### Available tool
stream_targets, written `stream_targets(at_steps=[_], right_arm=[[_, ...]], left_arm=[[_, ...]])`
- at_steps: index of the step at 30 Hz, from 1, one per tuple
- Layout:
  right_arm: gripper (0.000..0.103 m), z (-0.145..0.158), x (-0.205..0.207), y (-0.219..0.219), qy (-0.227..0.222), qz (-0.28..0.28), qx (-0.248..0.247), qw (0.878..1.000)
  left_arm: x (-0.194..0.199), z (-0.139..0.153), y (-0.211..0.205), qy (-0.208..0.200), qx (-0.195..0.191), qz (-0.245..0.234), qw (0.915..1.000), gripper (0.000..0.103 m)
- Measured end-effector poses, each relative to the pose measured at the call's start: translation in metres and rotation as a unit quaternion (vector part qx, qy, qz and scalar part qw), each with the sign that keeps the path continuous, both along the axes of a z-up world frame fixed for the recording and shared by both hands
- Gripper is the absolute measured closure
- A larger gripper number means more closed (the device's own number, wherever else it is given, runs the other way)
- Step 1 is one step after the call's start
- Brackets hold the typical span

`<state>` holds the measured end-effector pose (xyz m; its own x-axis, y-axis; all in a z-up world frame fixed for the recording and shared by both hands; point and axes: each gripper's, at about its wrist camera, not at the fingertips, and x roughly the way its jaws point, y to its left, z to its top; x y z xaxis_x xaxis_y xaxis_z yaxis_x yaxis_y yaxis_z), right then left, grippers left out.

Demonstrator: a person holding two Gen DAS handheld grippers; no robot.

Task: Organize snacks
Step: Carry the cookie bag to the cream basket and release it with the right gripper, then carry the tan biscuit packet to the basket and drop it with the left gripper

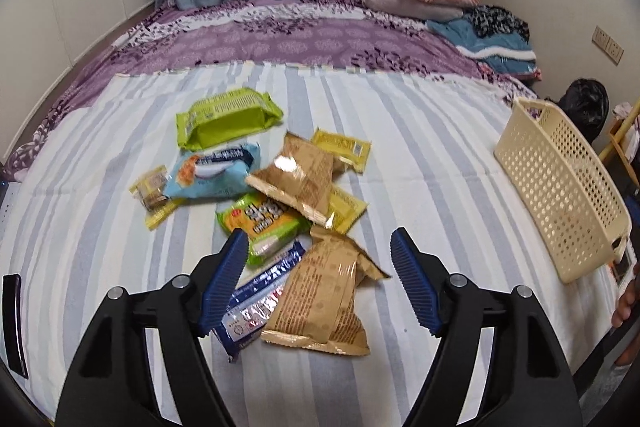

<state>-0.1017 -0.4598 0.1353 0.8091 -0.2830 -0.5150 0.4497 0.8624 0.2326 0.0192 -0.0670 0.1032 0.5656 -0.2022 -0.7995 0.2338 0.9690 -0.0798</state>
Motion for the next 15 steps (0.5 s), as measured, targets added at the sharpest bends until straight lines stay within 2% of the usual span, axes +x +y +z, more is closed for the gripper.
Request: stream_targets(at_steps=[8,11,15], right_arm=[[0.020,0.003,0.000,0.019,-0.004,0.021,-0.005,1.000],[0.020,0.005,0.000,0.023,-0.007,0.025,-0.004,1.000],[0.020,0.007,0.000,0.028,-0.009,0.031,-0.007,0.999]], left_arm=[[0.010,-0.057,-0.005,0.060,0.011,-0.013,0.9981,0.028],[0.014,-0.070,-0.008,0.069,0.012,-0.016,0.9974,0.028],[0.011,-0.070,-0.017,0.064,0.011,-0.029,0.9975,0.028]])
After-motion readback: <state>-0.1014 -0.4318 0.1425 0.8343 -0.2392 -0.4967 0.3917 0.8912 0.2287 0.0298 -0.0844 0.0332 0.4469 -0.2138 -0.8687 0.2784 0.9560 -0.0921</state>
